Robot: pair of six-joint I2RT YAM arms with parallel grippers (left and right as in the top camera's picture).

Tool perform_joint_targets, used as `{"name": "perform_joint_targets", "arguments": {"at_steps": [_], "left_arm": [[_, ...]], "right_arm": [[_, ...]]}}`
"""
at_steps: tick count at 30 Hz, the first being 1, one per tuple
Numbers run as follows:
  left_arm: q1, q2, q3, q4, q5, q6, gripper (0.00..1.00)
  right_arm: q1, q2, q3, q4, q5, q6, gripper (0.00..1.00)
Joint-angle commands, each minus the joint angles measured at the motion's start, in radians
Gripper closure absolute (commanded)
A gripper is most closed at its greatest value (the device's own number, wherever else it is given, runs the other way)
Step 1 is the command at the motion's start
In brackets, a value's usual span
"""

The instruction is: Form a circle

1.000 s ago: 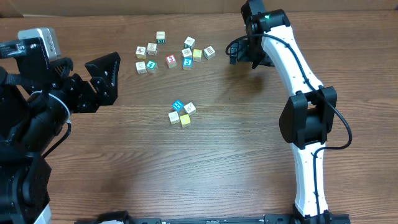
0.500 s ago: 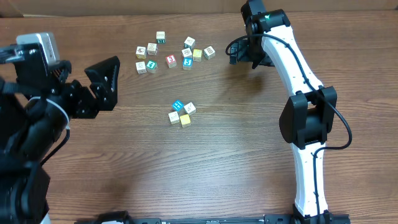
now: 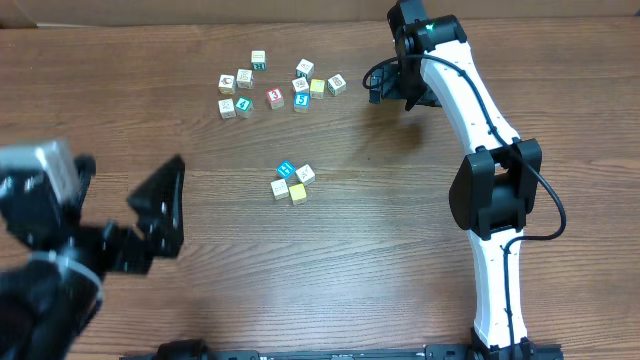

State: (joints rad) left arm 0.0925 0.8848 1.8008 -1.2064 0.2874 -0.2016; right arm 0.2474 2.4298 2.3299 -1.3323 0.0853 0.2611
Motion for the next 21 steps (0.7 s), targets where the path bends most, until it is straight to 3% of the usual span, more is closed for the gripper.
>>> {"name": "perform_joint_targets", "arguments": {"at_steps": [1,21], "left_arm": [[0.006,-0.053,0.008,-0.029,-0.067,0.022,0.01],[0.006,-0.102,-0.048,-0.093,-0.130,0.014,0.00]], "right_arm": [[-0.004,-0.040,0.014,0.003,0.007,0.001,0.00],[-0.004,-0.040,0.014,0.003,0.007,0.001,0.00]]}}
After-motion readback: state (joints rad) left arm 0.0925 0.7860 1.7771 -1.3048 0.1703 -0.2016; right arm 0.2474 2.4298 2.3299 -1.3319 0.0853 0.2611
